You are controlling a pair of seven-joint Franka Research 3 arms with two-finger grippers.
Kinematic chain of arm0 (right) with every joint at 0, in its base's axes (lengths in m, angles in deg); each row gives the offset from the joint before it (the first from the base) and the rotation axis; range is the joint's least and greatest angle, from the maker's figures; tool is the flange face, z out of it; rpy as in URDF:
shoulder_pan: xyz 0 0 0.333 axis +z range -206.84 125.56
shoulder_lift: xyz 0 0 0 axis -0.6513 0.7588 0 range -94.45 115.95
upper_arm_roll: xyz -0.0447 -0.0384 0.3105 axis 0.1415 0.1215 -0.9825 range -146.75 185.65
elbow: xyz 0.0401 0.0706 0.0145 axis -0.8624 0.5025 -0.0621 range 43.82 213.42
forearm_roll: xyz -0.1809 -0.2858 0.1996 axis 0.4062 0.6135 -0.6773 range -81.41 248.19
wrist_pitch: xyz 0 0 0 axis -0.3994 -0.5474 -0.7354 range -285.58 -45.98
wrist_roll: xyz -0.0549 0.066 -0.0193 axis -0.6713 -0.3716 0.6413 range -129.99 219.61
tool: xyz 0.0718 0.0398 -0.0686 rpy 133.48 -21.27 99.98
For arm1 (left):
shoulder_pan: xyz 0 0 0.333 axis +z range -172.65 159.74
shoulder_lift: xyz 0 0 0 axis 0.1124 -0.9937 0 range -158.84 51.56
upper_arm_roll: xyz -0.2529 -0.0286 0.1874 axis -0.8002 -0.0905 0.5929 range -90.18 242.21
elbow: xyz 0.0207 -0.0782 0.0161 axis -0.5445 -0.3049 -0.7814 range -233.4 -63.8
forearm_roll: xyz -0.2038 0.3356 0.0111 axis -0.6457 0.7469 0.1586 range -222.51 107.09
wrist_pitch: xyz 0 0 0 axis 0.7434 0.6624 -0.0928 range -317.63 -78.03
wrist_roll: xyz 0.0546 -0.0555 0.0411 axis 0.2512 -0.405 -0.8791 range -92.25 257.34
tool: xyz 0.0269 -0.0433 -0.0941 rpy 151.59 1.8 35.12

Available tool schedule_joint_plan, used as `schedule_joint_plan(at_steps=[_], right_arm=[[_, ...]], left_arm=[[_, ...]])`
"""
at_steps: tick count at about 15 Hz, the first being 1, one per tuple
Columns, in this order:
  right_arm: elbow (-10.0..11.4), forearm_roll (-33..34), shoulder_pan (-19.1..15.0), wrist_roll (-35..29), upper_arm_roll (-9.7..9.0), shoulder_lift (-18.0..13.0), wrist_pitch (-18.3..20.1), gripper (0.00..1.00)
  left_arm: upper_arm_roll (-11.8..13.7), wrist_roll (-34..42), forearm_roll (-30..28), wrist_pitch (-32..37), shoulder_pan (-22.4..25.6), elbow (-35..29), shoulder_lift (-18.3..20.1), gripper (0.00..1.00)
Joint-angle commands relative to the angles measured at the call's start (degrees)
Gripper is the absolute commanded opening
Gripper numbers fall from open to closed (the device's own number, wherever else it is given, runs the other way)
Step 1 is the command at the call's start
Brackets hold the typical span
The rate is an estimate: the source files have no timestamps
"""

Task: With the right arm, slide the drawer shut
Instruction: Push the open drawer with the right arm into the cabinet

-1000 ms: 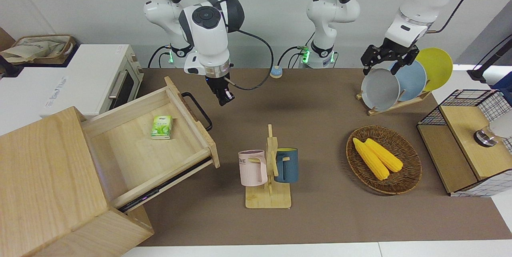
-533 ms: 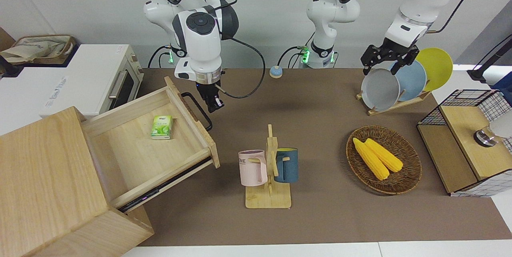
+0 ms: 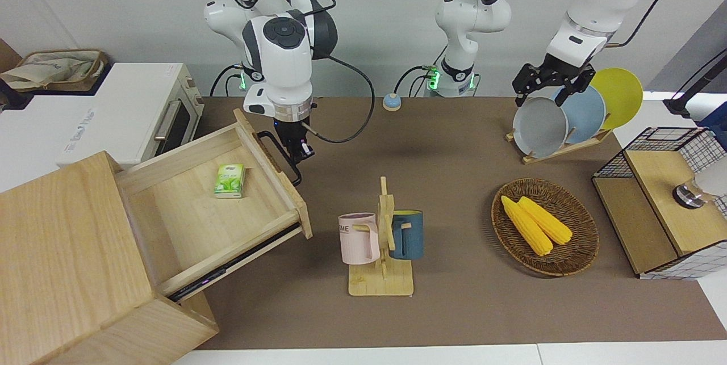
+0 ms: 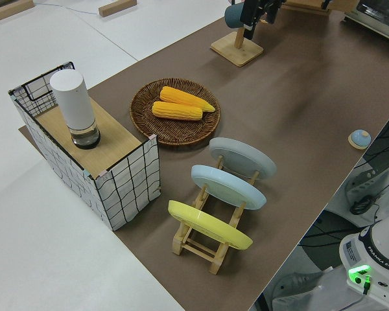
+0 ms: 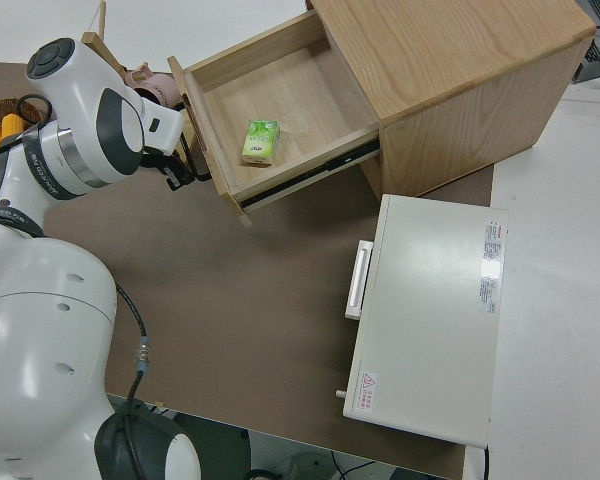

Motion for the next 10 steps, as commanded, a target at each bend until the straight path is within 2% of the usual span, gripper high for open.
schedule_joint_plan(at_steps=[1,4,6,10], right_arm=[[-4.2,1.5,-1.6,-0.8,-0.41,3.1,0.2,0.000],[-6.1,1.5,-2.5,-0.7,-0.06,4.3,0.3,0.000],[-6.5,1.7,-3.5,-0.5,-0.06,4.9,0.3,0.000],[-9.6,2.5,-5.3,0.1,-0.06,6.8,0.6,0.000]], left_arm=[[0.2,0.1,0.7,0.7,-0.1,0.1,0.5,1.00],[0.2,0.1,0.7,0.7,-0.1,0.1,0.5,1.00],[0.2,0.1,0.7,0.7,-0.1,0.1,0.5,1.00],[0.2,0.1,0.7,0.8,-0.1,0.1,0.5,1.00]])
